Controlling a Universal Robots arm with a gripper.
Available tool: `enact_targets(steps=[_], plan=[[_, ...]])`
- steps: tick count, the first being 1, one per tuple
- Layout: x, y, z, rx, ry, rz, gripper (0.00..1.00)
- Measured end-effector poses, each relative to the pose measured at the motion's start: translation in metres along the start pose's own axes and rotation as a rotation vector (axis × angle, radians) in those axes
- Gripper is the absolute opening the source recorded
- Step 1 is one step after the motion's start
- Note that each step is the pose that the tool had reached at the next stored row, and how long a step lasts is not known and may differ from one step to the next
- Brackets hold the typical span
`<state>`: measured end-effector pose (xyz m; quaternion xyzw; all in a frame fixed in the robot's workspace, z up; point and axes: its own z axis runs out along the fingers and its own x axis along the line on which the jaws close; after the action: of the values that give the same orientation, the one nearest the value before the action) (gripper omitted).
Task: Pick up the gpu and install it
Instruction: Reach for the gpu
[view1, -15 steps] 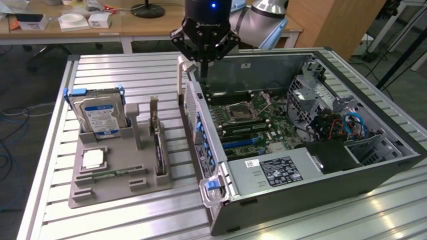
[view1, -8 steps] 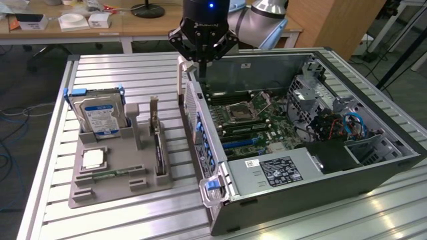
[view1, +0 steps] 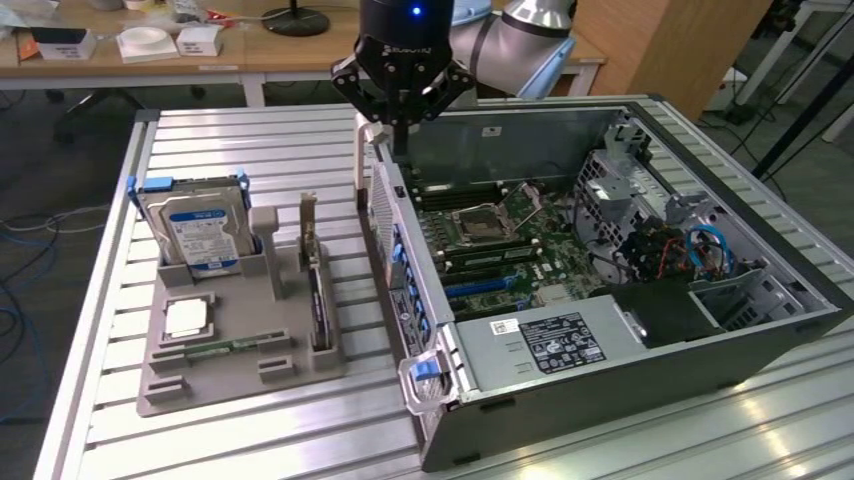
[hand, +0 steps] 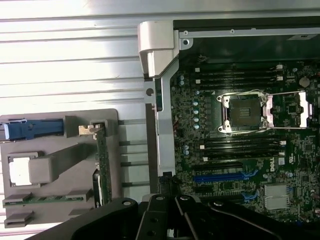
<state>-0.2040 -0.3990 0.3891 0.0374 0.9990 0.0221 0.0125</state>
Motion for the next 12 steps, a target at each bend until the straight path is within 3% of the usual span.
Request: enact_targets(steps=[12], plan=[[0.0060, -0.0005, 0.0000, 0.0000, 0.0000, 0.000, 0.11]])
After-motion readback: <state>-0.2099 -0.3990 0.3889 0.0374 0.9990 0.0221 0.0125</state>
